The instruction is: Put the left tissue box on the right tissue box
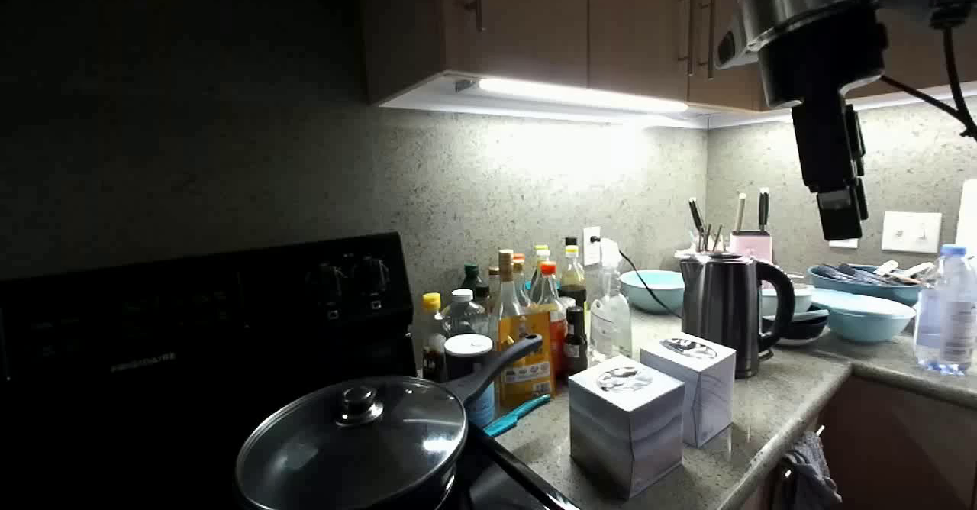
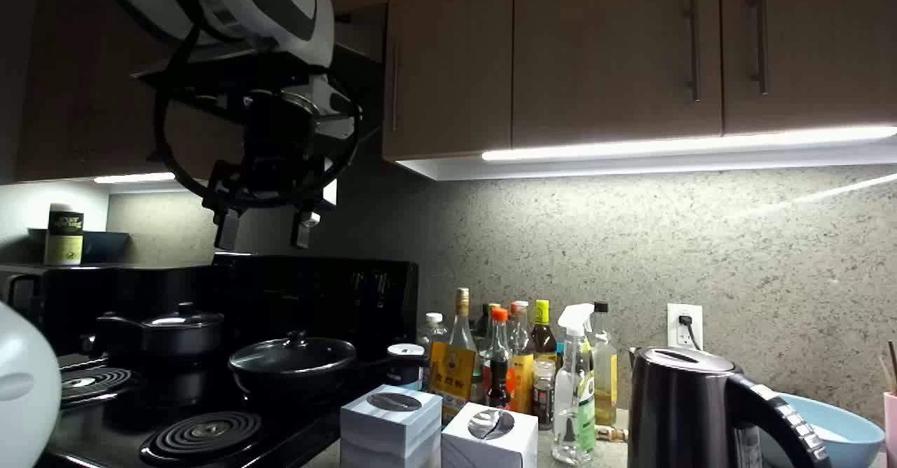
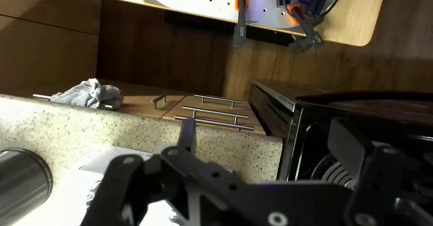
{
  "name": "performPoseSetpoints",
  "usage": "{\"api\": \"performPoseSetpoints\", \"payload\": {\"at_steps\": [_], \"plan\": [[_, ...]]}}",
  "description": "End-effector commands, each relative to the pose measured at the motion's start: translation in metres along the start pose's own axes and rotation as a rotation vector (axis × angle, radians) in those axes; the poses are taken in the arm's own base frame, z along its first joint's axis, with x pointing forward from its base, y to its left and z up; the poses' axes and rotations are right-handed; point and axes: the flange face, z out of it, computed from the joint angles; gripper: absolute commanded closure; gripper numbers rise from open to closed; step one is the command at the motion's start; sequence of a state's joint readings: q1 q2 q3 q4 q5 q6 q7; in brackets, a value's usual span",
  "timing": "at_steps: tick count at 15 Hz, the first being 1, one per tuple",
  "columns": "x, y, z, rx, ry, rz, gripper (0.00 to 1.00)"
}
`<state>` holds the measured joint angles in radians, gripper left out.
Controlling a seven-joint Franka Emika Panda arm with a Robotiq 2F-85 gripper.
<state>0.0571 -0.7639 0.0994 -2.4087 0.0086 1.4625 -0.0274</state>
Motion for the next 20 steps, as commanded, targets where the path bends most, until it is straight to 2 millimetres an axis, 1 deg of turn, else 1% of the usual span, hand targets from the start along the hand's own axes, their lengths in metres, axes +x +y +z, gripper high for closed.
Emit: {"api": "performPoseSetpoints", "payload": {"at_steps": [1, 6, 7, 11, 13, 15, 17, 18, 19, 20], "plan": [[0.000, 0.000, -0.001, 0.000, -0.001, 0.000, 0.00], [0.000, 0.000, -0.001, 0.000, -0.001, 0.000, 0.00], [0.004, 0.001, 0.002, 0.011, -0.005, -0.008, 0.00], [0.039, 0.012, 0.024, 0.050, -0.040, -0.048, 0.00], [0.060, 0.015, 0.037, 0.043, -0.055, -0.082, 0.00], [0.079, 0.016, 0.051, 0.036, -0.077, -0.105, 0.00], [0.089, 0.017, 0.060, 0.041, -0.106, -0.123, 0.00], [0.089, 0.018, 0.059, 0.037, -0.113, -0.123, 0.00], [0.082, 0.016, 0.062, 0.053, -0.104, -0.083, 0.00], [0.086, 0.016, 0.064, 0.055, -0.112, -0.086, 0.00]]}}
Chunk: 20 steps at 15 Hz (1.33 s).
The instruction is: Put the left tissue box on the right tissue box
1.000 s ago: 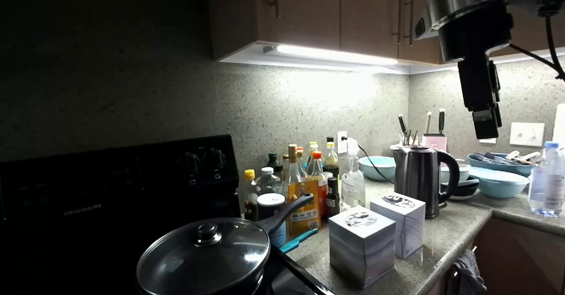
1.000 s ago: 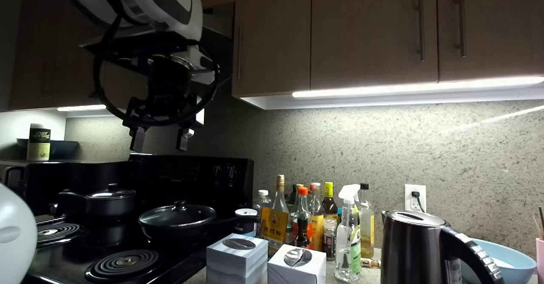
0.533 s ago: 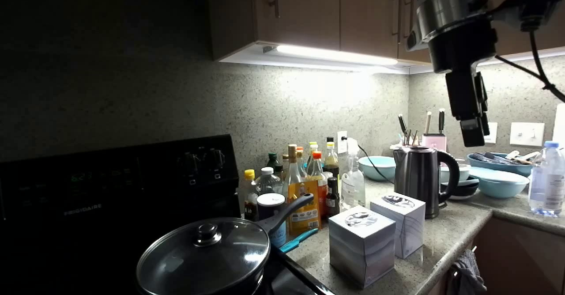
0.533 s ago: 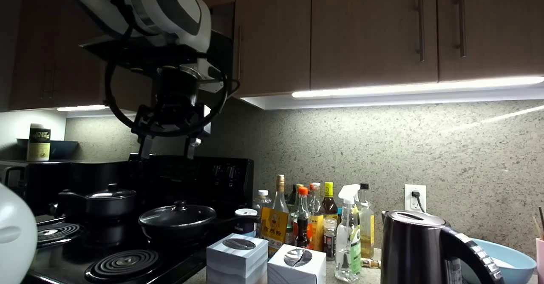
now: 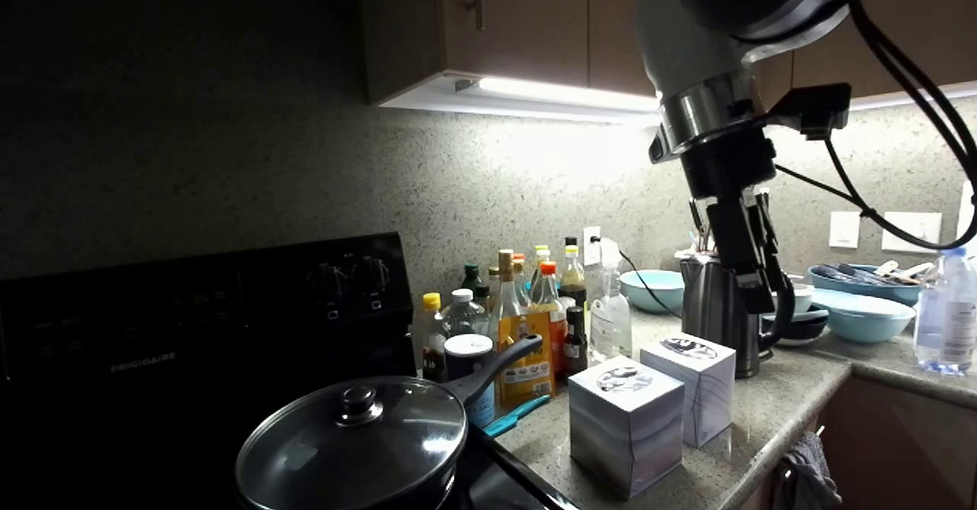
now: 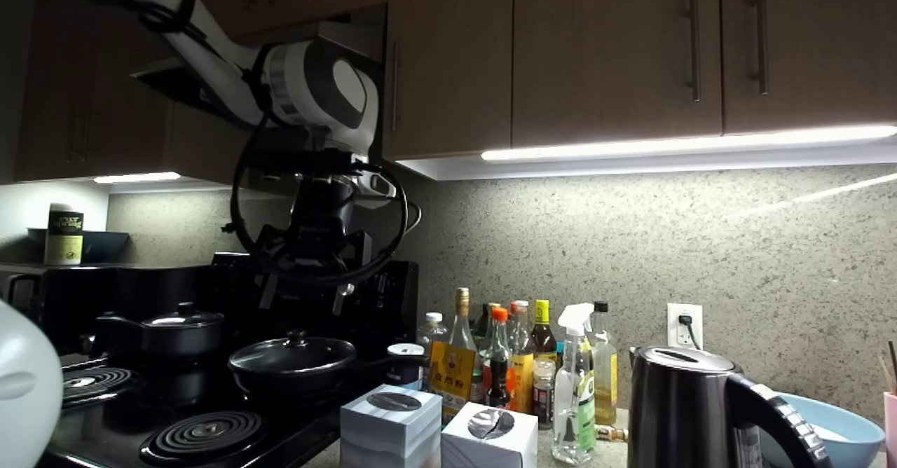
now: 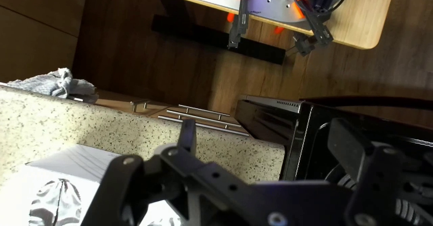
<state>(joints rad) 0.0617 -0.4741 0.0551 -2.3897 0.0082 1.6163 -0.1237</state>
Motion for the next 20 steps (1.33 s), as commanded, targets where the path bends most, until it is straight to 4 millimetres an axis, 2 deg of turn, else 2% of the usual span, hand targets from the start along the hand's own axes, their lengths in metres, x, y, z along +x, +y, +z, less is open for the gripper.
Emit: {"api": "performPoseSetpoints", "payload": {"at_steps": [1, 5, 9, 12, 15, 20], "plan": [[0.002, 0.000, 0.000, 0.001, -0.003, -0.001, 0.00], [0.007, -0.001, 0.001, 0.016, 0.001, 0.009, 0.00], [0.034, 0.000, 0.020, 0.063, 0.031, 0.105, 0.00], [0.061, 0.009, 0.036, 0.014, 0.106, 0.182, 0.00], [0.081, 0.020, 0.042, 0.006, 0.180, 0.258, 0.00], [0.080, 0.020, 0.041, 0.028, 0.157, 0.237, 0.00]]}}
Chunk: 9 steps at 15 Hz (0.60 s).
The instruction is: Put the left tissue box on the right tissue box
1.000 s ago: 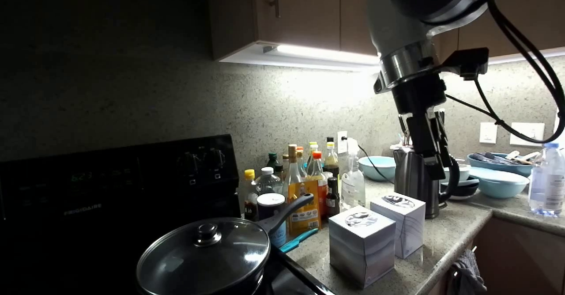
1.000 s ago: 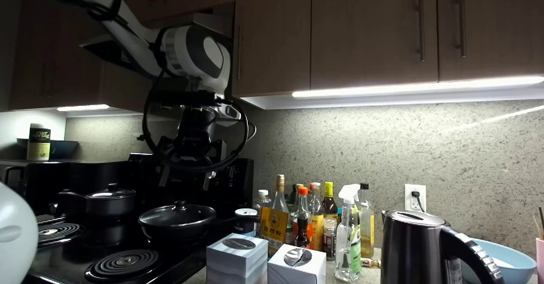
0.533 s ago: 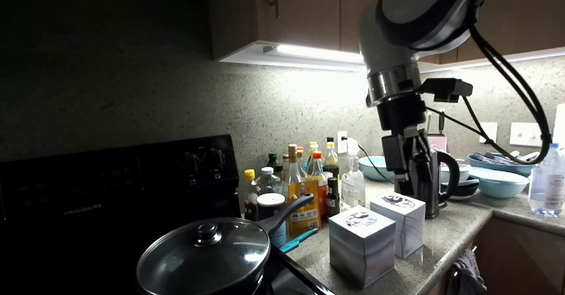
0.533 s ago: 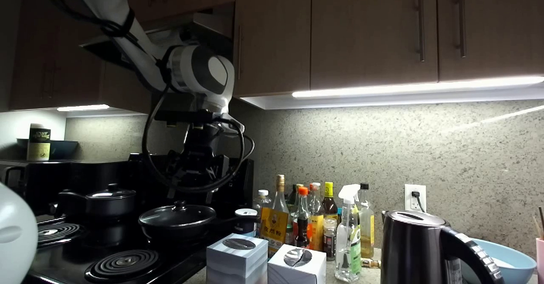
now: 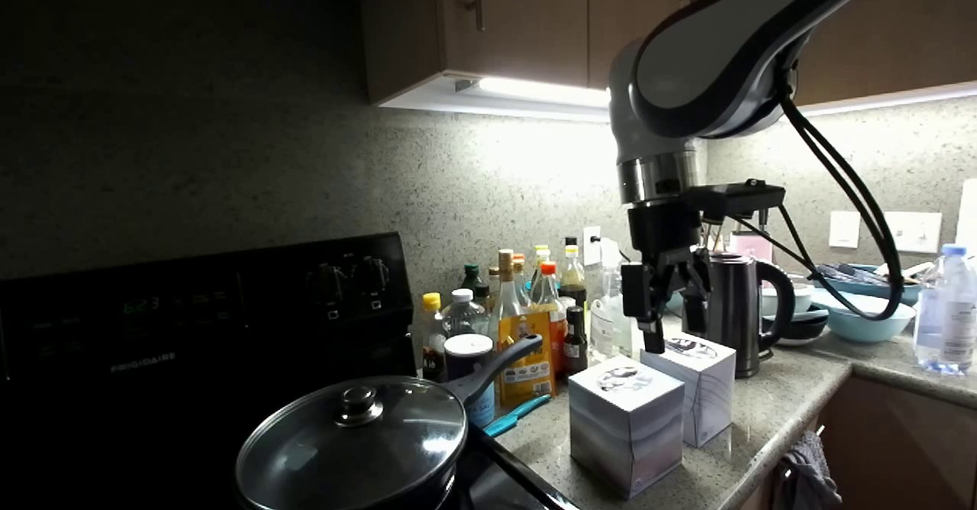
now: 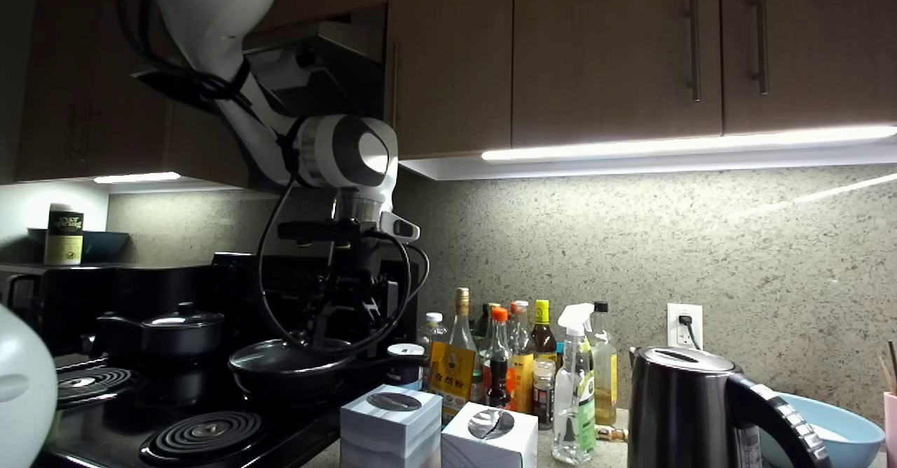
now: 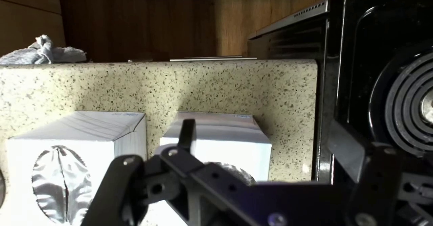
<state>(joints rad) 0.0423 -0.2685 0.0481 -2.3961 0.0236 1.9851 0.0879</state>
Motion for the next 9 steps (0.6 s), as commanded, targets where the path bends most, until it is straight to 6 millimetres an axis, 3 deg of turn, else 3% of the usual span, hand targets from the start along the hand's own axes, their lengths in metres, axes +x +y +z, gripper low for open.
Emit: {"api": "performPoseSetpoints", "payload": {"at_steps": [1, 9], "plan": [[0.000, 0.000, -0.001, 0.000, 0.000, 0.000, 0.00], [0.037, 0.026, 0.019, -0.007, -0.037, 0.017, 0.00]]}}
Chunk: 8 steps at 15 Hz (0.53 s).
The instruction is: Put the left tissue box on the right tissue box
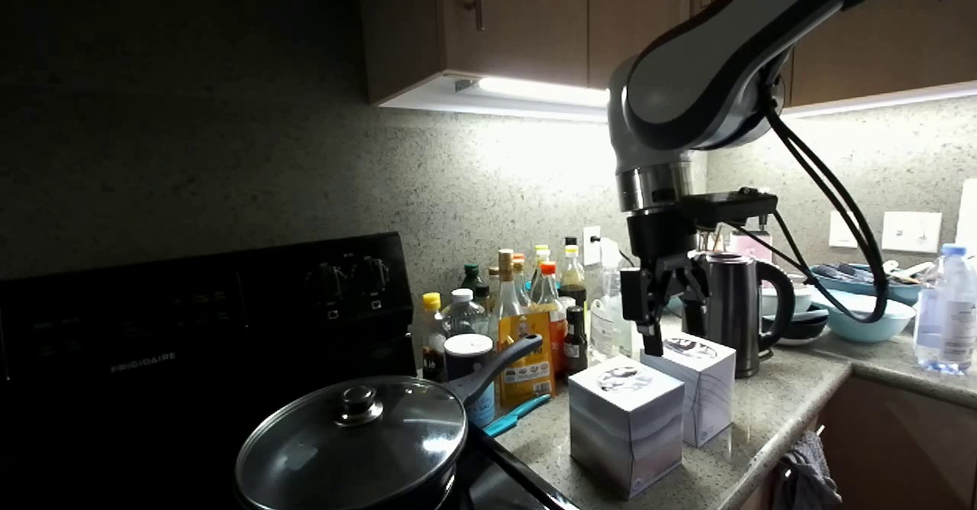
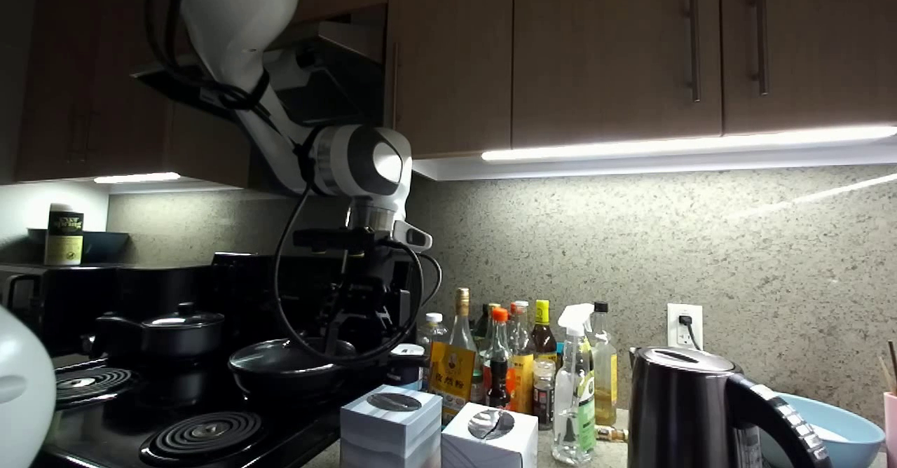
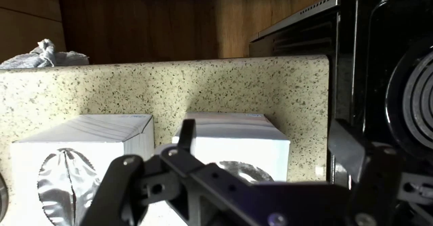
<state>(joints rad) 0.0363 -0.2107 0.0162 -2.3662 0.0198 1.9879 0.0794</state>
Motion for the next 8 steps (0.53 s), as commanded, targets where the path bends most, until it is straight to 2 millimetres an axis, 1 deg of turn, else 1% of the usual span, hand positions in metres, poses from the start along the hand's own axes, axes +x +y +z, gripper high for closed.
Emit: {"api": "performPoseSetpoints", "payload": {"at_steps": [1, 4, 6, 7, 8], "plan": [[0.030, 0.011, 0.012, -0.023, -0.024, -0.008, 0.00], [0.052, 0.014, 0.022, -0.039, -0.037, -0.019, 0.00], [0.062, 0.016, 0.024, -0.033, -0.052, -0.009, 0.00], [0.049, 0.011, 0.022, -0.024, -0.051, 0.012, 0.00], [0.053, 0.011, 0.024, -0.024, -0.056, 0.012, 0.00]]}}
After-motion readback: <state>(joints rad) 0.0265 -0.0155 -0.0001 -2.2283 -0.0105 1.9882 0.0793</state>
